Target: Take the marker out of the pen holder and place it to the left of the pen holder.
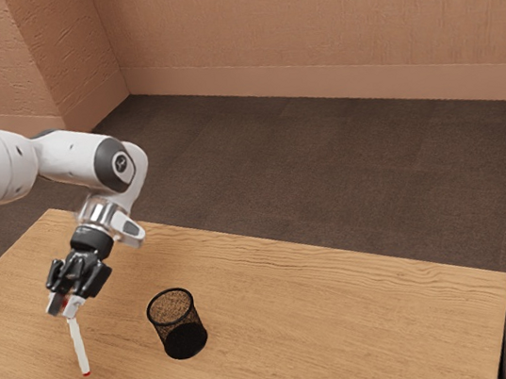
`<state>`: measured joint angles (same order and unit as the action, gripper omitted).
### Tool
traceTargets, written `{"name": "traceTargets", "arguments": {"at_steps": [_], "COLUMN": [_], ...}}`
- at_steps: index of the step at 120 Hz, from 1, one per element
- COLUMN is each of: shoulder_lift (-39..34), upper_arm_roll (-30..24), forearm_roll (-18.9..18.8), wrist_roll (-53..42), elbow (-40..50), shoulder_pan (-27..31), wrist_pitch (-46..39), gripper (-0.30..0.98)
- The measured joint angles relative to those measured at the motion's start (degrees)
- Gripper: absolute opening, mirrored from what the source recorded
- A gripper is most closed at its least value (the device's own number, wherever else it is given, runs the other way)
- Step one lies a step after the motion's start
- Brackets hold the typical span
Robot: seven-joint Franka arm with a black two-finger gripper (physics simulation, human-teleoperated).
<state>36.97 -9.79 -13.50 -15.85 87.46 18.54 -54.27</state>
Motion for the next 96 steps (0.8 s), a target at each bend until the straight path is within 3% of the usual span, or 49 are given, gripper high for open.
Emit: {"name": "traceTargets", "arguments": {"at_steps": [20, 34, 49, 65, 96], "shoulder_lift": [-0.93, -9.96, -20.81, -26.04, -27.06], "upper_arm_roll": [-0.23, -1.34, -9.95, -18.46, -21.20], "forearm_roll": [0.43, 1.88, 2.68, 2.95, 4.10], "wrist_roll": [0.28, -0.44, -3.31, -5.83, -9.22], "elbow": [-0.93, 3.91, 7.38, 1.95, -4.82], "shoulder_pan": [-0.05, -0.21, -0.13, -0.33, -0.50], "wrist_pitch": [-2.84, -8.32, -16.93, -23.22, -28.17], "gripper": [0.47, 0.56, 0.62, 0.65, 0.68]}}
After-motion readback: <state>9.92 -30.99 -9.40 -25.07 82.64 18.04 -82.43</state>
